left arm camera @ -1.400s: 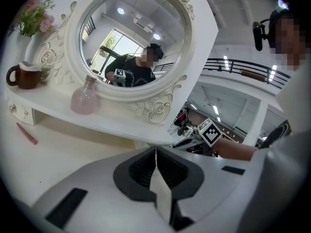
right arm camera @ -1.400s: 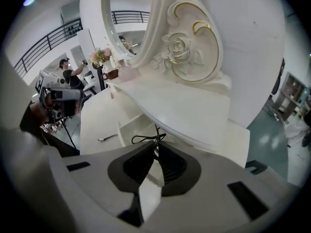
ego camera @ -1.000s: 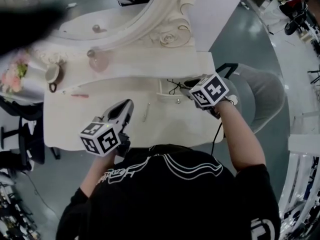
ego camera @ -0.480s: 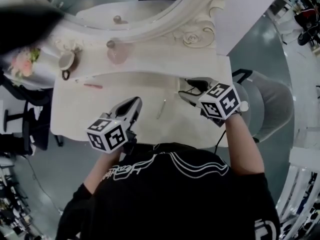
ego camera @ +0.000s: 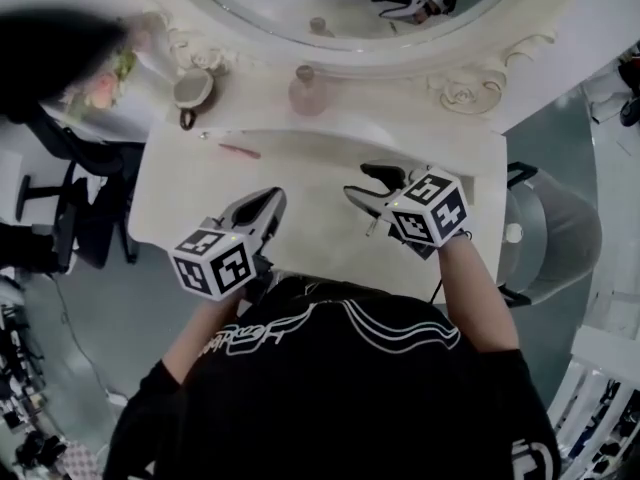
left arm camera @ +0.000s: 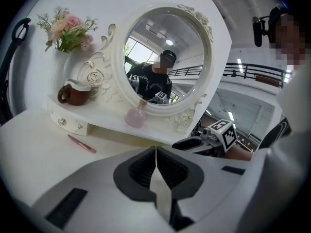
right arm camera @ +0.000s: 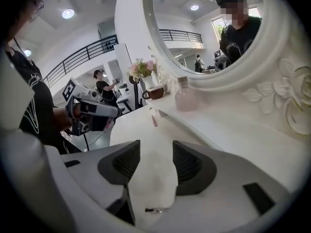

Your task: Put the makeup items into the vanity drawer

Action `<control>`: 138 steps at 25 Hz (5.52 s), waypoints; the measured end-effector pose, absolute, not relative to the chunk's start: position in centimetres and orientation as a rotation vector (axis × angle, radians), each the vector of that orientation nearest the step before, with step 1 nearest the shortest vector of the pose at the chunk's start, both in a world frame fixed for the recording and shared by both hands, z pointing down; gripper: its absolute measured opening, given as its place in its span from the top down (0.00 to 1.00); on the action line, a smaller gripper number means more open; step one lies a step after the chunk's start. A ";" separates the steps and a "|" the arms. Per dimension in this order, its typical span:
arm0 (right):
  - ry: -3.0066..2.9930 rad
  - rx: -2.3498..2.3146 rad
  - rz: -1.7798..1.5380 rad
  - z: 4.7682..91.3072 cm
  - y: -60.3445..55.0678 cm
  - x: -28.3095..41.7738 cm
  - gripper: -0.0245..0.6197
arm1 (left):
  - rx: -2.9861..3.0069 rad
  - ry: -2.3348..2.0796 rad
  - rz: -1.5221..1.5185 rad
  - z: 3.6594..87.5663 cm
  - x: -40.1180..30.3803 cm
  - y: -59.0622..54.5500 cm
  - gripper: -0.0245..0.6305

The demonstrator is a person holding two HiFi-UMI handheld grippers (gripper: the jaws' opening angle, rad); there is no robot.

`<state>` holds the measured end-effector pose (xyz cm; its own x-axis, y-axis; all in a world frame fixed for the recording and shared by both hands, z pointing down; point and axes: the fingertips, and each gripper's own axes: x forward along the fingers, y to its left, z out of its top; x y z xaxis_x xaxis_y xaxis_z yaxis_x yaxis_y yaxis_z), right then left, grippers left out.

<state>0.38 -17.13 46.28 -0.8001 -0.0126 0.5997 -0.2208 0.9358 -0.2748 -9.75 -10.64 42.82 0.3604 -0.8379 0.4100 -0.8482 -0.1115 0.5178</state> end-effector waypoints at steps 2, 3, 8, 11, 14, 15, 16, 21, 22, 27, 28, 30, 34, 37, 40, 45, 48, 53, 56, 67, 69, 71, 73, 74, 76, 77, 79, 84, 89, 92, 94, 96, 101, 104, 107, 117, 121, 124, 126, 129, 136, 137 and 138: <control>-2.468 0.153 0.453 46.6 -16.5 -2.0 0.61 | 1.911 -1.473 0.016 42.9 -11.9 -10.0 0.92; -2.471 0.152 0.453 46.8 -16.3 -3.2 0.61 | 1.901 -1.478 0.013 42.9 -13.0 -9.6 0.92; -2.469 0.146 0.385 48.1 -15.4 -8.7 0.61 | 1.862 -1.500 -0.002 43.5 -17.9 -8.2 0.92; -2.456 0.121 0.376 49.4 -14.6 -11.8 0.61 | 1.838 -1.515 -0.013 44.0 -20.5 -7.0 0.92; -2.449 0.099 0.350 50.5 -14.1 -15.0 0.61 | 1.815 -1.534 -0.023 44.3 -23.1 -5.8 0.92; -2.443 0.093 0.340 50.9 -14.0 -16.0 0.61 | 1.808 -1.540 -0.026 44.4 -24.0 -5.5 0.92; -2.437 0.090 0.330 51.3 -13.9 -17.0 0.61 | 1.802 -1.547 -0.028 44.5 -24.9 -5.1 0.92; -2.407 0.100 0.274 53.0 -14.3 -21.0 0.61 | 1.775 -1.580 -0.047 44.9 -28.9 -3.7 0.92; -2.402 0.103 0.265 53.3 -14.4 -21.7 0.61 | 1.770 -1.584 -0.050 45.1 -29.5 -3.4 0.92; -2.366 0.116 0.184 55.4 -15.0 -24.4 0.61 | 1.738 -1.602 -0.057 45.9 -32.5 -2.4 0.92; -2.356 0.121 0.178 55.9 -15.3 -24.8 0.61 | 1.733 -1.603 -0.058 46.1 -32.9 -2.4 0.92; -2.340 0.132 0.184 56.7 -15.7 -25.4 0.61 | 1.726 -1.602 -0.060 46.4 -33.7 -2.3 0.92; -2.303 0.147 0.188 58.0 -16.4 -26.1 0.62 | 1.720 -1.596 -0.058 46.9 -34.7 -2.0 0.92; -2.285 0.173 0.200 58.6 -16.9 -26.3 0.65 | 1.715 -1.592 -0.060 47.4 -35.3 -1.9 0.92; -2.268 0.187 0.199 58.9 -17.2 -26.3 0.69 | 1.712 -1.581 -0.061 47.8 -35.6 -1.9 0.92; -2.268 0.177 0.176 58.8 -17.2 -26.3 0.75 | 1.713 -1.579 -0.066 47.9 -36.0 -2.1 0.92; -2.263 0.168 0.174 58.9 -16.7 -26.4 0.81 | 1.714 -1.579 -0.069 47.9 -36.1 -2.1 0.92; -2.263 0.167 0.186 59.0 -16.5 -26.5 0.84 | 1.720 -1.575 -0.066 47.8 -36.0 -2.2 0.92; -2.262 0.172 0.213 58.9 -16.6 -26.4 0.85 | 1.721 -1.575 -0.062 47.7 -35.7 -2.3 0.92; -2.343 0.140 0.252 55.8 -15.6 -25.2 0.85 | 1.742 -1.566 -0.059 46.7 -33.8 -2.9 0.92; -2.362 0.134 0.253 54.7 -15.4 -24.5 0.85 | 1.756 -1.566 -0.047 46.4 -33.0 -3.2 0.92; -2.378 0.131 0.251 53.8 -15.2 -23.5 0.85 | 1.768 -1.559 -0.045 46.1 -32.2 -3.5 0.92; -2.390 0.130 0.248 52.8 -15.0 -22.4 0.85 | 1.778 -1.547 -0.043 45.9 -31.3 -4.0 0.92; -2.395 0.131 0.250 52.4 -14.9 -21.7 0.85 | 1.782 -1.541 -0.041 45.8 -30.8 -4.4 0.92; -2.404 0.137 0.268 51.6 -14.8 -20.2 0.85 | 1.792 -1.523 -0.035 45.6 -29.7 -5.2 0.92; -2.407 0.143 0.283 51.2 -14.7 -19.4 0.85 | 1.799 -1.512 -0.032 45.5 -29.0 -5.7 0.92; -2.413 0.160 0.301 50.5 -14.9 -17.6 0.85 | 1.824 -1.486 -0.027 45.2 -27.5 -6.9 0.92; -2.427 0.254 0.322 48.9 -16.1 -13.0 0.85 | 1.906 -1.401 -0.010 44.5 -23.3 -9.8 0.92; -2.453 0.373 0.411 47.7 -16.8 -8.5 0.85 | 1.945 -1.320 0.017 44.8 -19.7 -11.2 0.92; -2.455 0.444 0.421 47.0 -17.4 -5.7 0.85 | 1.966 -1.288 0.034 44.8 -17.9 -12.0 0.92; -2.451 0.486 0.428 46.8 -17.7 -3.9 0.85 | 1.981 -1.269 0.040 44.8 -16.7 -12.7 0.92; -2.442 0.523 0.435 46.7 -18.0 -2.1 0.85 | 1.996 -1.247 0.044 44.7 -15.4 -13.3 0.92; -2.412 0.600 0.422 46.4 -18.5 2.1 0.85 | 2.033 -1.185 0.057 44.4 -11.8 -14.6 0.92; -2.396 0.643 0.420 46.4 -19.1 4.5 0.85 | 2.049 -1.161 0.062 44.3 -10.1 -15.3 0.92; -2.372 0.676 0.412 46.5 -19.6 6.6 0.85 | 2.054 -1.143 0.069 44.5 -8.8 -15.8 0.92; -2.264 0.643 0.352 47.7 -20.0 13.2 0.85 | 2.056 -1.111 0.096 45.0 -5.8 -16.8 0.92; -2.229 0.655 0.328 48.0 -20.4 15.5 0.85 | 2.054 -1.113 0.108 45.1 -5.1 -17.1 0.92; -2.191 0.665 0.307 48.4 -21.0 17.2 0.85 | 2.052 -1.115 0.121 45.1 -4.6 -17.1 0.92; -2.152 0.659 0.273 48.9 -21.4 18.2 0.85 | 2.053 -1.115 0.131 45.2 -4.2 -17.0 0.92; -2.100 0.626 0.190 49.8 -21.9 19.1 0.85 | 2.052 -1.120 0.144 45.1 -4.0 -16.9 0.92; -2.013 0.562 0.092 50.9 -23.4 20.3 0.85 | 2.035 -1.143 0.163 45.3 -3.9 -16.6 0.92; -2.011 0.553 0.103 51.0 -23.5 20.3 0.85 | 2.033 -1.146 0.164 45.4 -3.9 -16.5 0.92; -2.013 0.547 0.117 51.1 -23.5 20.4 0.85 | 2.032 -1.147 0.165 45.4 -3.9 -16.4 0.92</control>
